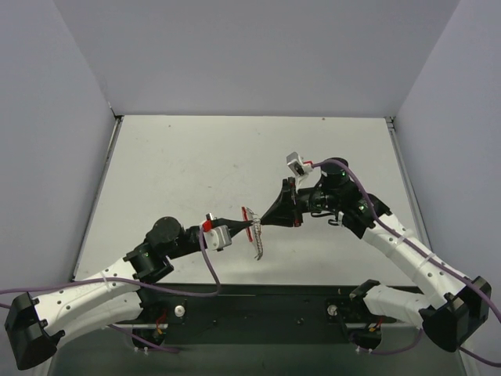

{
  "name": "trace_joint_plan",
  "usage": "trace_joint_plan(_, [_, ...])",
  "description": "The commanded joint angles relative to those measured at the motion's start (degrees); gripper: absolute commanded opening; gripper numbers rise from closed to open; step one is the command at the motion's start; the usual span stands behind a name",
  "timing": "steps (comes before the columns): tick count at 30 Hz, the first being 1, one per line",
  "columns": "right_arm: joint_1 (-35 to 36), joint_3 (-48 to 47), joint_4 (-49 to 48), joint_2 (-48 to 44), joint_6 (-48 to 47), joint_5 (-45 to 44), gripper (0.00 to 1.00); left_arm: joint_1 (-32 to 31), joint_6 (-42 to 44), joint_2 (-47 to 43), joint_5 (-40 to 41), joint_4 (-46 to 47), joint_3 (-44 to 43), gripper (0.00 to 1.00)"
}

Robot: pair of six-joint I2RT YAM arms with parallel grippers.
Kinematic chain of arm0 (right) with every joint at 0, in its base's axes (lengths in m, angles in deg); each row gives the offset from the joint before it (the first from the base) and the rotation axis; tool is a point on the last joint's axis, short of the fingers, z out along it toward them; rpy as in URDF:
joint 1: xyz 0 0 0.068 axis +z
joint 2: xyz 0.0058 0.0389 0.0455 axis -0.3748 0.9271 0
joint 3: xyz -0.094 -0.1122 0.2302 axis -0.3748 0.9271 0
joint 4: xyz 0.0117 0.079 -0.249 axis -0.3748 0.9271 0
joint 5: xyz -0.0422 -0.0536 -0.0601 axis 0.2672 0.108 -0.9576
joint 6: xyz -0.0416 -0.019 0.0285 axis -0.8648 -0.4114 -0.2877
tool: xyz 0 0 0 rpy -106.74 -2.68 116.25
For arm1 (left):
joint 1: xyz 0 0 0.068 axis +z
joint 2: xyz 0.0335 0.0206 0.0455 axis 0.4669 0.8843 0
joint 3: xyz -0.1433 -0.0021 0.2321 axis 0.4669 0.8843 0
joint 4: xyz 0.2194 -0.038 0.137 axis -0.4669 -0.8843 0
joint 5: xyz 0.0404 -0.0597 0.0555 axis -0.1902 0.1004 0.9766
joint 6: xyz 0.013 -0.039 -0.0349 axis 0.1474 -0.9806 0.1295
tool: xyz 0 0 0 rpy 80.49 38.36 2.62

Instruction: Put the keys on the keyring

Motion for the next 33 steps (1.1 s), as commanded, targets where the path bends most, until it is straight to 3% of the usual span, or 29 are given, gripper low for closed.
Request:
trace_joint_plan(1, [0.3,-2.93,-2.32,0.36,-1.91,-0.57,0.0,-0.19,0.42,-1.34,-2.5,1.76,-2.01,0.0])
trace_joint_plan(33, [0.39,-1.0,-2.05,2.82,-2.79,-0.48,0.0,-0.54,-2.83,-4.85,-1.79,5.89,-0.34,0.0])
